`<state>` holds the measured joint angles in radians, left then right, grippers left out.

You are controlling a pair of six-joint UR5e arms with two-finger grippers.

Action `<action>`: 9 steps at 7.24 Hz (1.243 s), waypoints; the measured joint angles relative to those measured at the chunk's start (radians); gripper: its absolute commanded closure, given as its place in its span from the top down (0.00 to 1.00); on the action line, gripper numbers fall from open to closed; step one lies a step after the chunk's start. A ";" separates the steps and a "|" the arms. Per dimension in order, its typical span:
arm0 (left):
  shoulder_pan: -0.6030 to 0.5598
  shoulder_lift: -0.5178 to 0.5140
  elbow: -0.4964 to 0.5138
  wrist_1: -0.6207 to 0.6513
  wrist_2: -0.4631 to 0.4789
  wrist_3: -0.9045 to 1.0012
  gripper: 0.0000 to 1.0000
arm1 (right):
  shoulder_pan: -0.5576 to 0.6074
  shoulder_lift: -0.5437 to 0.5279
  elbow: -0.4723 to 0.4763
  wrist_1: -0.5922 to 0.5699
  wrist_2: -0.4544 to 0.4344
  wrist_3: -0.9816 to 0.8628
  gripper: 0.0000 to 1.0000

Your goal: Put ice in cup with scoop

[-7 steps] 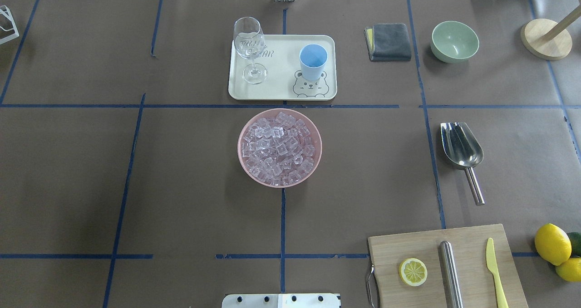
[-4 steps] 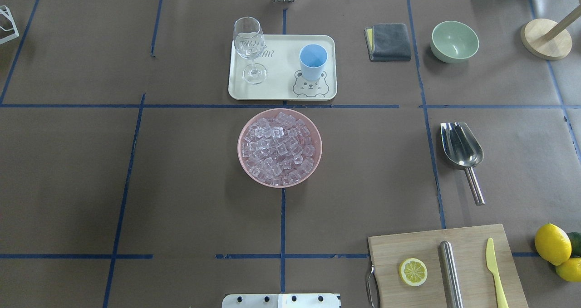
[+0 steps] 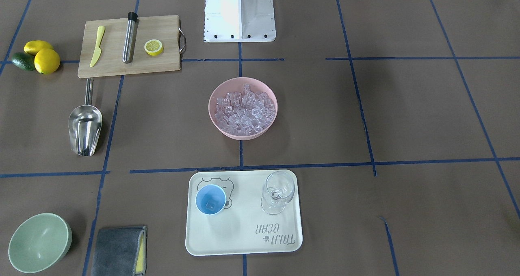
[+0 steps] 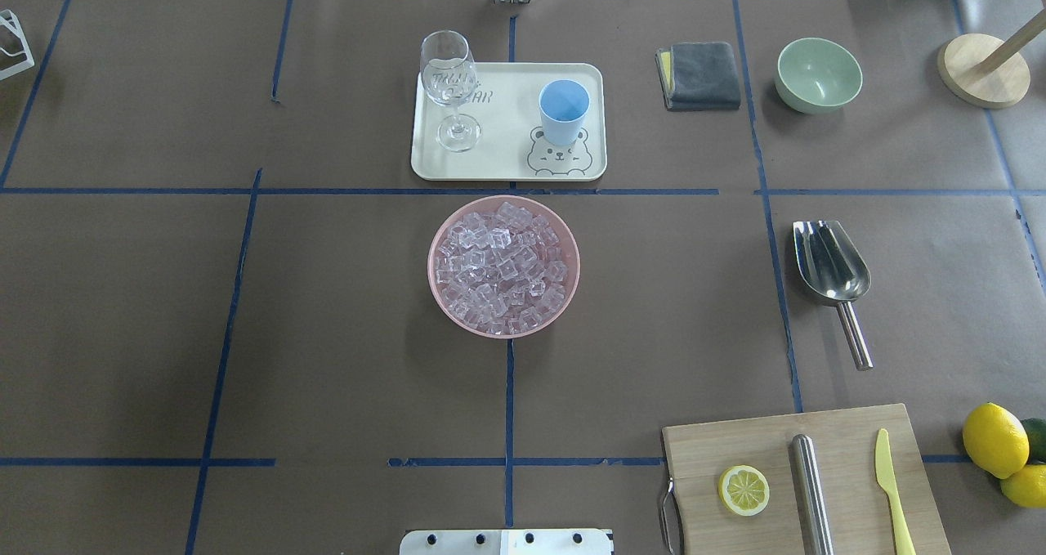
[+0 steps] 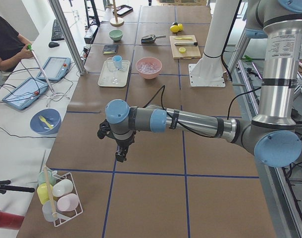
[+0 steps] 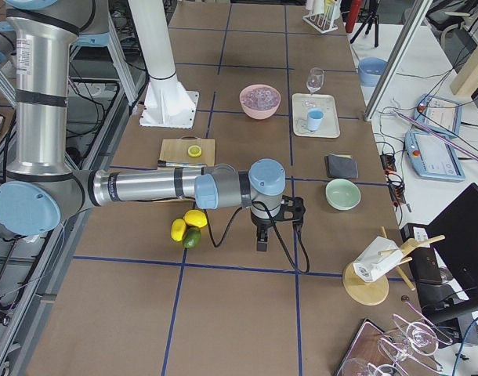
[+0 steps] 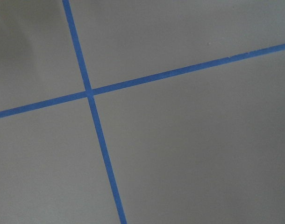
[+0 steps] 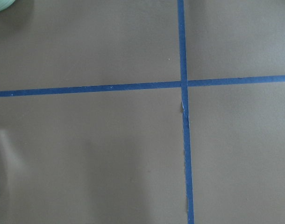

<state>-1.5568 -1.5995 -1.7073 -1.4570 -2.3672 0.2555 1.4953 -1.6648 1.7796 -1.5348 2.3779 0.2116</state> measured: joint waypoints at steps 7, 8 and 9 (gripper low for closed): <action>-0.010 -0.009 0.021 0.007 0.032 0.005 1.00 | -0.057 0.048 0.003 -0.009 -0.002 -0.002 1.00; -0.010 -0.009 0.026 0.006 0.030 0.004 1.00 | -0.065 0.052 0.006 -0.008 -0.001 -0.002 1.00; -0.010 -0.008 0.034 0.006 0.029 0.003 1.00 | -0.080 0.057 0.006 -0.009 -0.002 -0.002 1.00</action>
<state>-1.5665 -1.6073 -1.6731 -1.4513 -2.3384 0.2590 1.4150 -1.6079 1.7859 -1.5435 2.3759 0.2101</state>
